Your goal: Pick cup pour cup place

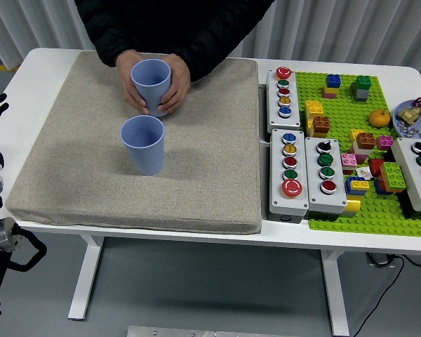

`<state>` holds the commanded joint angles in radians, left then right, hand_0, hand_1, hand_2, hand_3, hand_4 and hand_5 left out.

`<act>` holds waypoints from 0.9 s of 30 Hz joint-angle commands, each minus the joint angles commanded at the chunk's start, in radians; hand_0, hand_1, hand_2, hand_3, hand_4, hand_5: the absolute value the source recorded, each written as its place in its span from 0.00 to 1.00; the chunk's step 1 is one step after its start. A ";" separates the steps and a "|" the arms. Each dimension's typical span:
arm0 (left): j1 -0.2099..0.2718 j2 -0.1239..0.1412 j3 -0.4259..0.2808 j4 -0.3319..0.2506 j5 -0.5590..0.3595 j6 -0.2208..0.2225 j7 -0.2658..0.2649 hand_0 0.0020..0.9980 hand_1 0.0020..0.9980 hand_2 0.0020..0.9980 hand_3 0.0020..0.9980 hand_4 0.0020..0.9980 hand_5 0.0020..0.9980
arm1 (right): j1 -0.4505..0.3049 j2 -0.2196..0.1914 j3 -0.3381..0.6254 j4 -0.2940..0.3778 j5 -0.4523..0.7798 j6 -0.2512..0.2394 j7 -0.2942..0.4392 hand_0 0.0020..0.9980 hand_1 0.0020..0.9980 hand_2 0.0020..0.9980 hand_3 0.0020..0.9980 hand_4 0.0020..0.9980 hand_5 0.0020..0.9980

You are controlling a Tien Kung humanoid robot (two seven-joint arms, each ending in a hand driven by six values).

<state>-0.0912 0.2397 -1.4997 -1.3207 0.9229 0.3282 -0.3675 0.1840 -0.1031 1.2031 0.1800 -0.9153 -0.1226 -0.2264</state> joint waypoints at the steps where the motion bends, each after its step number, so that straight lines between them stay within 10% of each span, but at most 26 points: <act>1: 0.000 0.000 0.000 0.000 0.000 0.000 0.000 0.77 0.78 0.94 0.93 0.78 1.00 | 0.000 0.000 0.001 0.000 -0.001 0.000 0.000 0.74 0.71 0.73 0.64 0.22 0.42; 27: -0.001 0.000 -0.002 0.001 0.002 0.000 0.002 0.77 0.78 0.94 0.93 0.77 1.00 | 0.001 0.000 0.005 0.000 -0.006 0.000 0.000 0.74 0.71 0.73 0.64 0.22 0.41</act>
<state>-0.0920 0.2394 -1.5013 -1.3200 0.9248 0.3283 -0.3658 0.1853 -0.1032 1.2079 0.1800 -0.9216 -0.1222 -0.2259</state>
